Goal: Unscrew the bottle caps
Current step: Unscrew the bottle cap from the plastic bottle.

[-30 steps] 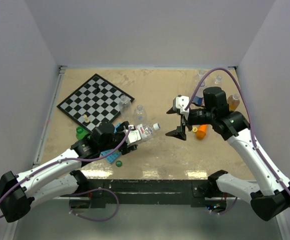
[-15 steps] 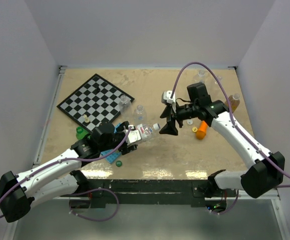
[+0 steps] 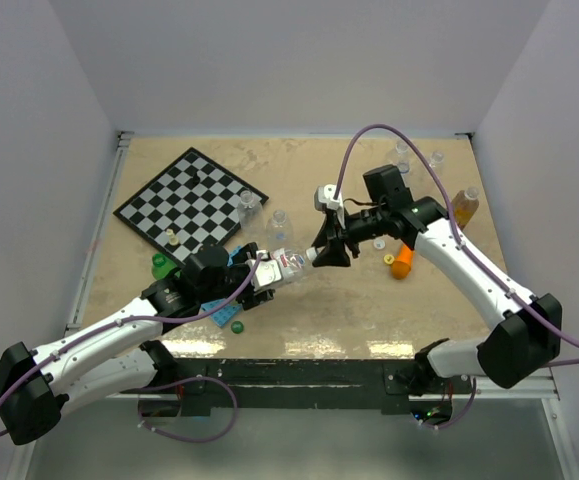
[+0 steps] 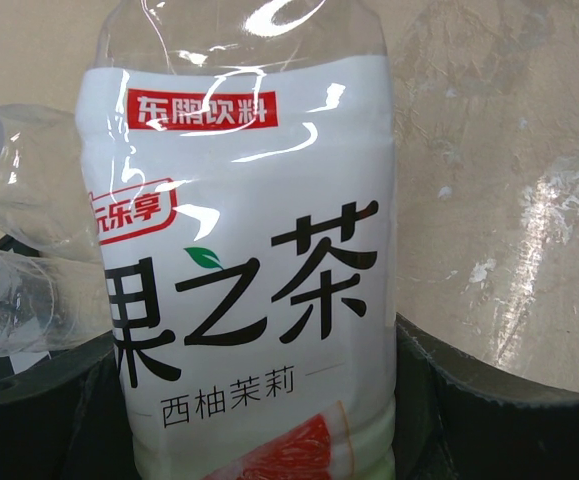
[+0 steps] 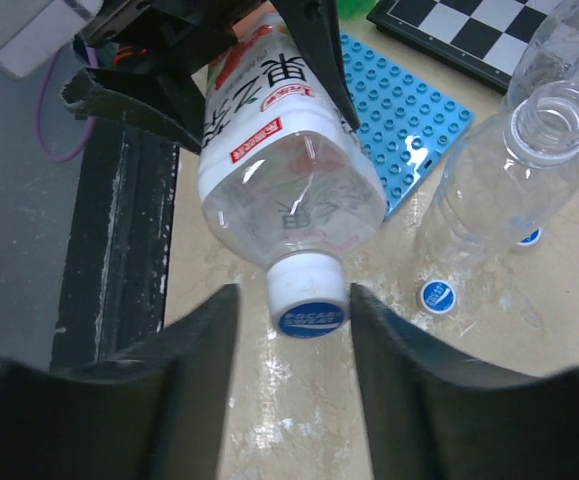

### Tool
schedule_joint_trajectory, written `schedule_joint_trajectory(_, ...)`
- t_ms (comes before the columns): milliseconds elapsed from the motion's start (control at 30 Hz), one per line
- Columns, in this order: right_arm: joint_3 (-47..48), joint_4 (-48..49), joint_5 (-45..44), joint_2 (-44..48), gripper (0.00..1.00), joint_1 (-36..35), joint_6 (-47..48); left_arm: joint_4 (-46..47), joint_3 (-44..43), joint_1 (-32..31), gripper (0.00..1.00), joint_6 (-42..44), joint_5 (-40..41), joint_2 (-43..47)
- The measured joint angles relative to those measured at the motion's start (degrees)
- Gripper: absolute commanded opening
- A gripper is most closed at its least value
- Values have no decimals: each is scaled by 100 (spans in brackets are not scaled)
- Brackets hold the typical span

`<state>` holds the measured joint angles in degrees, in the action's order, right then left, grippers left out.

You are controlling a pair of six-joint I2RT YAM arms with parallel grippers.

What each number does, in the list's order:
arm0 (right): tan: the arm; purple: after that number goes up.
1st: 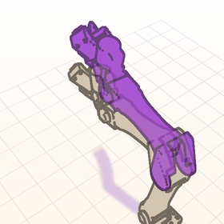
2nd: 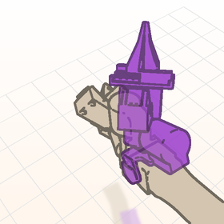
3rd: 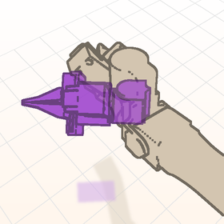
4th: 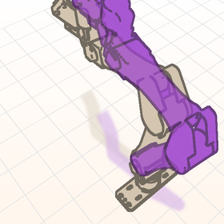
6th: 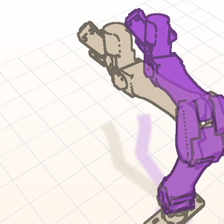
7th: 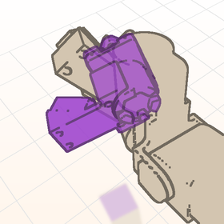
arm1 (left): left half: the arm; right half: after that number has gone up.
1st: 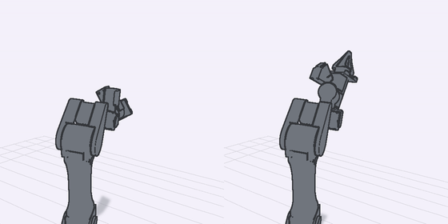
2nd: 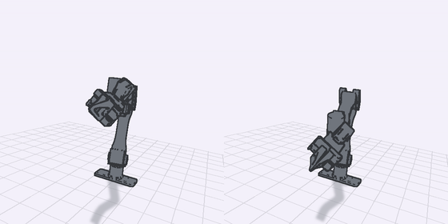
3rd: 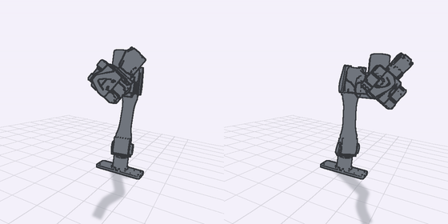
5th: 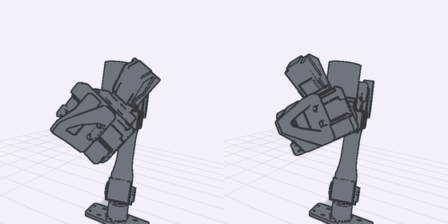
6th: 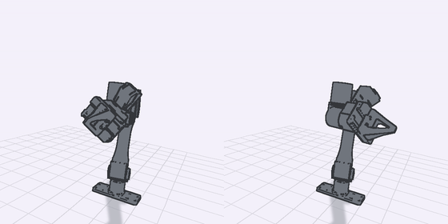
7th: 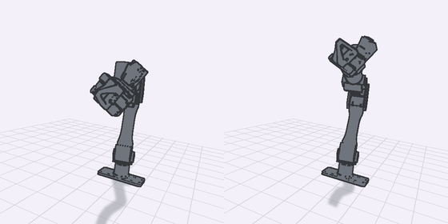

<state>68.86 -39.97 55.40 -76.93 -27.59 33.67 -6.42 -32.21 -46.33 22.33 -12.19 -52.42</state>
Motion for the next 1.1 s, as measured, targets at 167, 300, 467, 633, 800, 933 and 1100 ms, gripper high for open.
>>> schedule_joint_trajectory(167, 57, -59, 31, -98, 25, -20, 120, -2, 11, -11, 0, 81, -46, 9)
schedule_joint_trajectory(300, 57, -140, 33, -98, 45, -26, 190, -7, 24, -22, 0, 92, -68, 15)
schedule_joint_trajectory(467, 57, -179, 52, -98, 45, -55, 234, 2, 24, -22, 0, 87, -61, 28)
schedule_joint_trajectory(633, 57, -188, 42, -98, 20, -50, 269, -2, 24, -26, 0, 98, -79, 37)
schedule_joint_trajectory(800, 59, -269, 26, -98, 0, -59, 398, -20, 24, -26, 0, 133, -103, 44)
schedule_joint_trajectory(933, 79, -389, -83, -98, 0, -142, 669, -66, 26, -28, 0, 168, -114, 44)
schedule_joint_trajectory(1100, 164, -669, -555, -15, 0, -428, 1624, -94, 79, -28, 0, 227, -153, 63)
